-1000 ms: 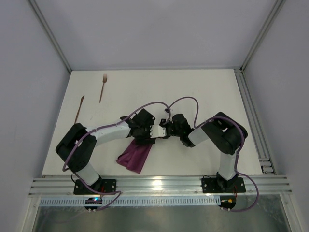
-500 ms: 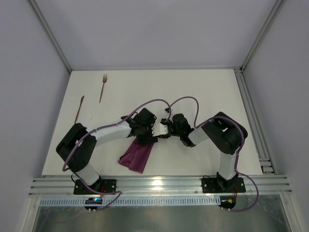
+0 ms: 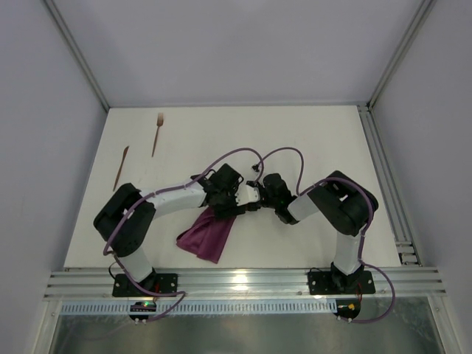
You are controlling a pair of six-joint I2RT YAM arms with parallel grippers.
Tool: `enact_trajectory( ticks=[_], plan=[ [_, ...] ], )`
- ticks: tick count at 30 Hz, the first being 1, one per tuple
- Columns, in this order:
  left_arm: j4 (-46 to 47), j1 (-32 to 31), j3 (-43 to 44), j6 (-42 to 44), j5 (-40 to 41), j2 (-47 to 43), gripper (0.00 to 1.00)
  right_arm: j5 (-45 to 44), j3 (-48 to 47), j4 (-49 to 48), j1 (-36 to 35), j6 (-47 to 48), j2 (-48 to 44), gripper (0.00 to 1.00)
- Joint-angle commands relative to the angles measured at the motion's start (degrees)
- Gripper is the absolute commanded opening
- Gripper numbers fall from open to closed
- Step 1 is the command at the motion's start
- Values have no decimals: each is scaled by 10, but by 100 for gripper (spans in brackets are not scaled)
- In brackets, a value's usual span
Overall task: Fold the napkin into a case and place the utensils inside
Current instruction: Stuff the top corner of the smaller-rectangle-folded napkin into the folded napkin.
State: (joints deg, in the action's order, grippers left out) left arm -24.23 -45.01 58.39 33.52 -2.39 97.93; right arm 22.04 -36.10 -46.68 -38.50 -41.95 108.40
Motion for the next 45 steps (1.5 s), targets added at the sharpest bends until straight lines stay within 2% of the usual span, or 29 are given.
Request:
enact_trajectory(
  ticks=[1,3,6,9,13,19,28,39,45],
  plan=[
    [21,-2,-8,-13,50,21,73,-4,-9,-16,-2,12,-12,4],
    [27,-2,-15,-17,48,15,70,-2,-10,-16,-2,13,-11,4],
    [32,-2,-25,-21,33,-5,62,1,-13,-6,-2,24,-16,10],
    [41,-2,-41,-18,35,-18,49,-1,-13,12,-1,46,-32,15],
    [56,0,-61,-16,34,-33,32,-5,-13,47,-2,75,-57,16],
    [75,0,-77,-23,34,-64,17,-2,-24,95,1,109,-75,20],
    [73,2,-77,-30,26,-70,13,-1,-35,100,-7,117,-53,32],
    [67,7,-73,-37,-1,-56,14,-1,-58,125,-20,125,-28,34],
    [70,22,-72,-48,-5,-69,14,-1,-54,117,-20,121,-11,32]
  ],
)
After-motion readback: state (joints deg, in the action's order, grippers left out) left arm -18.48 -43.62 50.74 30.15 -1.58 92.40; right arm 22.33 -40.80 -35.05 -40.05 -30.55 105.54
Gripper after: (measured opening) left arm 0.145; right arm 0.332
